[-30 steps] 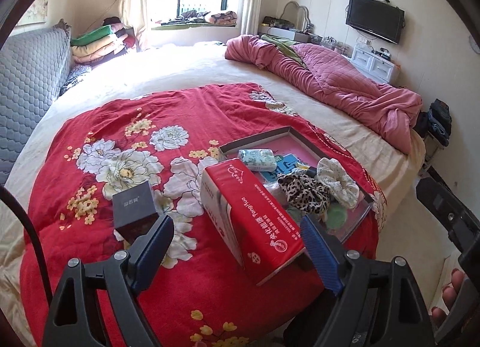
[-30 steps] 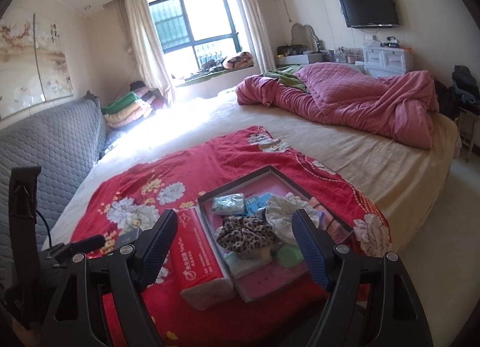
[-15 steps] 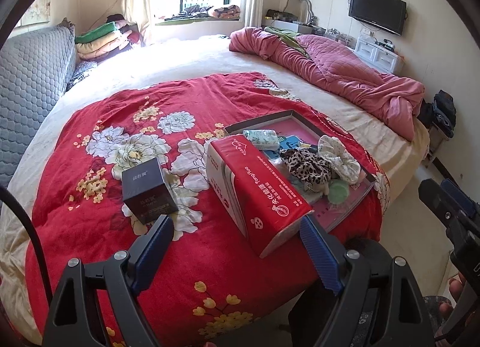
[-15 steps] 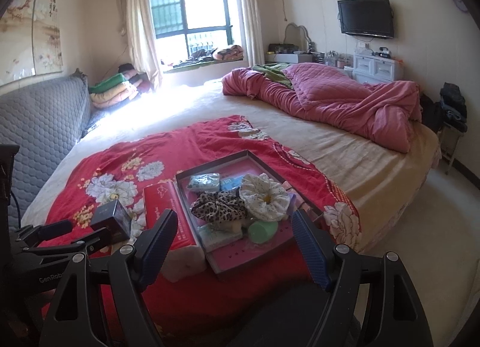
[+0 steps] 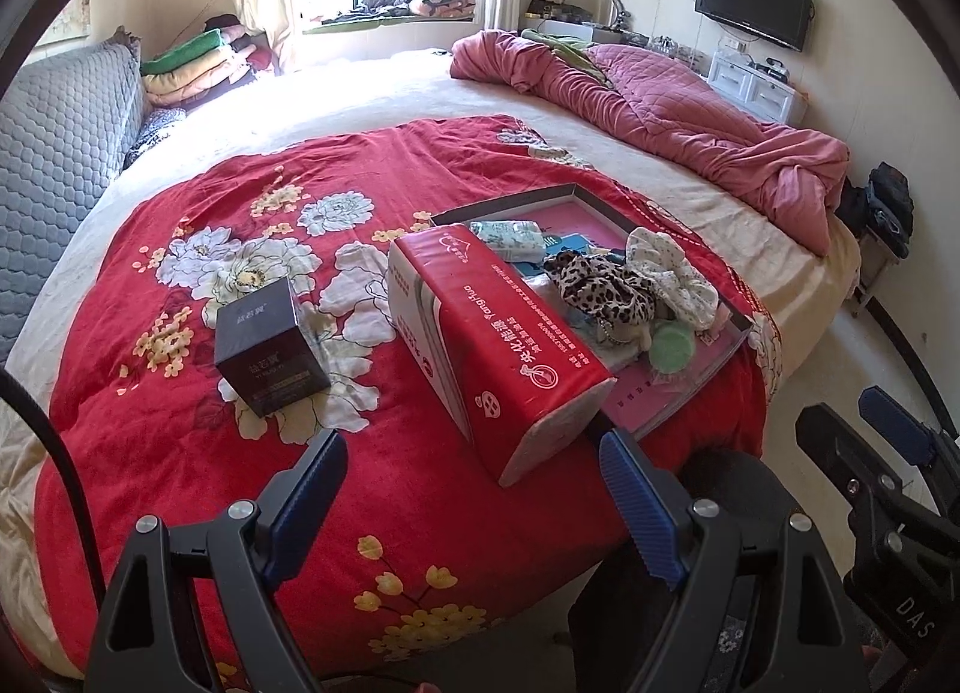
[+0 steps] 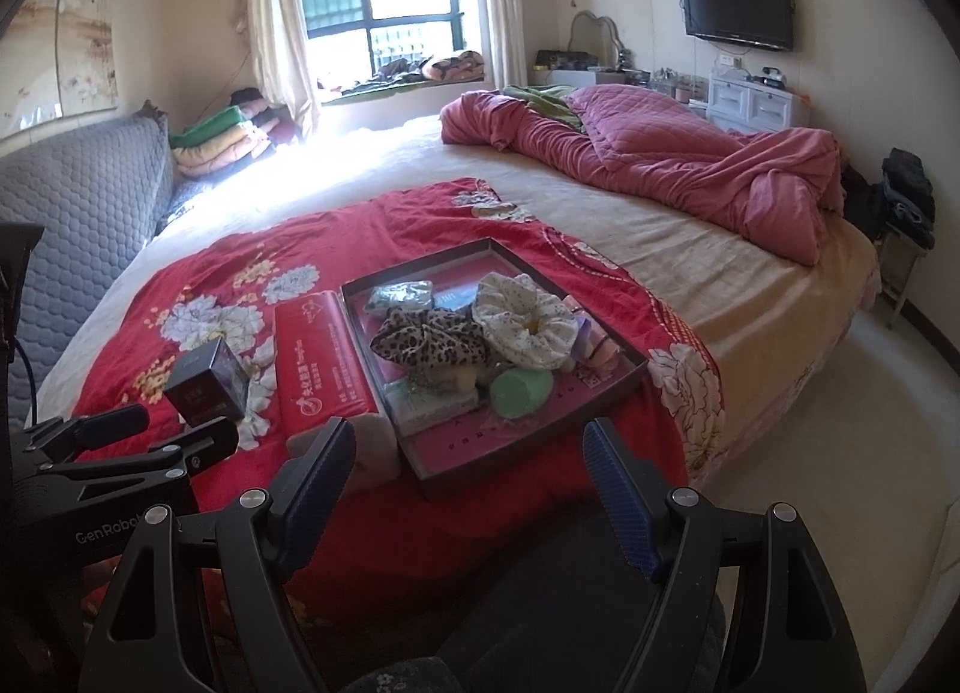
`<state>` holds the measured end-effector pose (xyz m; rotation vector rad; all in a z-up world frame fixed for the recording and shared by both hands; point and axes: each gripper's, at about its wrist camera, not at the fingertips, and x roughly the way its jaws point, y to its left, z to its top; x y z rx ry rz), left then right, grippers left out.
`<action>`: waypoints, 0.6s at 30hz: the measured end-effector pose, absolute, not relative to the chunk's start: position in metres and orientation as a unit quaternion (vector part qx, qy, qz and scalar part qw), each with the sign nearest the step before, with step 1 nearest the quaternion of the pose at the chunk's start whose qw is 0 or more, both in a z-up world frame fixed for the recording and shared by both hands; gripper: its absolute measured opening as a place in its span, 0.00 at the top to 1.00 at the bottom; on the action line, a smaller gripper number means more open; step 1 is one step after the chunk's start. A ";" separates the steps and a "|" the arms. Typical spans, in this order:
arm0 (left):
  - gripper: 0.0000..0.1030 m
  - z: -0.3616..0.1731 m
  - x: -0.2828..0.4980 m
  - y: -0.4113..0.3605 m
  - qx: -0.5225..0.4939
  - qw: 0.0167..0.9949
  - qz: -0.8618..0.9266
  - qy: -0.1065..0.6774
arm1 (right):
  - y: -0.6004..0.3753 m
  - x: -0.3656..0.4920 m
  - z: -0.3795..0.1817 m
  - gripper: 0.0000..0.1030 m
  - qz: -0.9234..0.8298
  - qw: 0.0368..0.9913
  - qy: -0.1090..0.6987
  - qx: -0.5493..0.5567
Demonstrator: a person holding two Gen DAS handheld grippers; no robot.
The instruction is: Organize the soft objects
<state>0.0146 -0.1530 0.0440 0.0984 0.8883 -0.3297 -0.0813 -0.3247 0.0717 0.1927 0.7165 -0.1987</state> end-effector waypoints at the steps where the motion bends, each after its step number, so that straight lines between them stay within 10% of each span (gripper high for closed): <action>1: 0.17 0.043 0.015 -0.154 0.049 0.888 -0.158 0.428 | -0.324 -0.081 0.070 0.23 -0.096 0.927 0.351 0.094; 18: 0.17 0.039 0.015 -0.157 0.056 0.889 -0.149 0.430 | -0.327 -0.077 0.061 0.23 -0.098 0.921 0.363 0.101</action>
